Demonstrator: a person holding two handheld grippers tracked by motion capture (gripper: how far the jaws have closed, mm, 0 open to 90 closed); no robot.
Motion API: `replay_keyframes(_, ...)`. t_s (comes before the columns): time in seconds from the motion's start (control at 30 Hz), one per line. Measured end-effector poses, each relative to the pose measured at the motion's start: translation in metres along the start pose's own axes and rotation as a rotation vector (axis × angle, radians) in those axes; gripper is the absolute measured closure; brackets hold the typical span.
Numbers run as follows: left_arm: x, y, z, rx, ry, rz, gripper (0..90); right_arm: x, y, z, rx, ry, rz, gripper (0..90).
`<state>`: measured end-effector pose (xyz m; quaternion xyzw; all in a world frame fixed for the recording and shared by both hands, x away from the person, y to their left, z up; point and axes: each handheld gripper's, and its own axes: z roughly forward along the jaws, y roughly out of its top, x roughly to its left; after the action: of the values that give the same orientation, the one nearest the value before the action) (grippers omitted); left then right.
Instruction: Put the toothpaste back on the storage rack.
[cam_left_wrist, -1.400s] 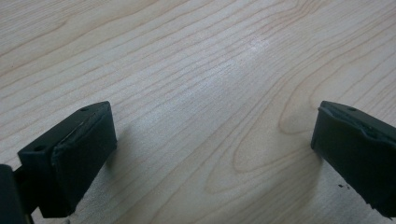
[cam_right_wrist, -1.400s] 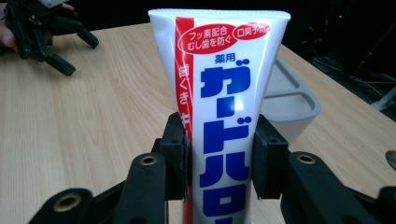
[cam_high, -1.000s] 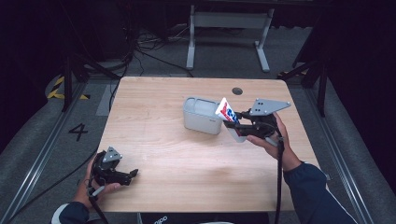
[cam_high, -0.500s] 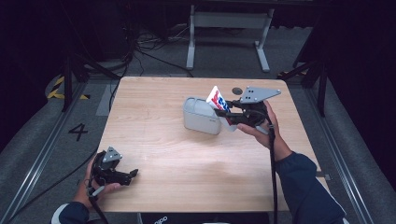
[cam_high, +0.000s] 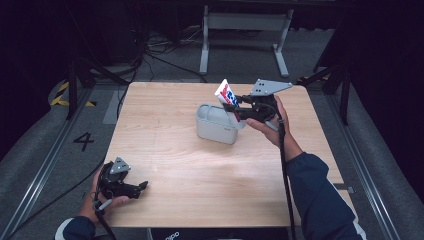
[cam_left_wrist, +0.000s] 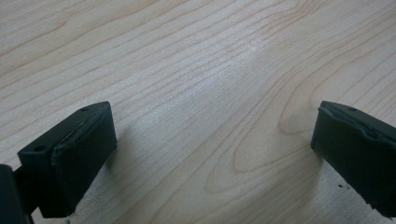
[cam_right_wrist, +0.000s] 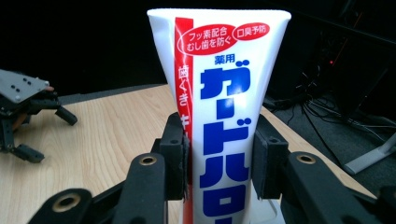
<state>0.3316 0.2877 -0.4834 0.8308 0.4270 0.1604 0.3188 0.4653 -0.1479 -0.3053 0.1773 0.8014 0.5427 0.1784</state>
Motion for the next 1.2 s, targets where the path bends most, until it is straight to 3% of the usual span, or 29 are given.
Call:
replay_keyframes(0.33, 0.0, 0.0, 0.0, 0.006, -0.002, 0.0, 0.5, -0.008, 0.006, 0.02, -0.002, -0.01, 0.003, 63.9)
replay_keyframes(0.7, 0.0, 0.0, 0.0, 0.004, -0.002, 0.0, 0.5, -0.023, 0.005, 0.036, -0.002, -0.03, 0.055, 63.6)
replay_keyframes(1.2, 0.0, 0.0, 0.0, -0.001, -0.001, 0.001, 0.5, -0.025, 0.001, 0.062, 0.045, -0.044, 0.055, 63.3)
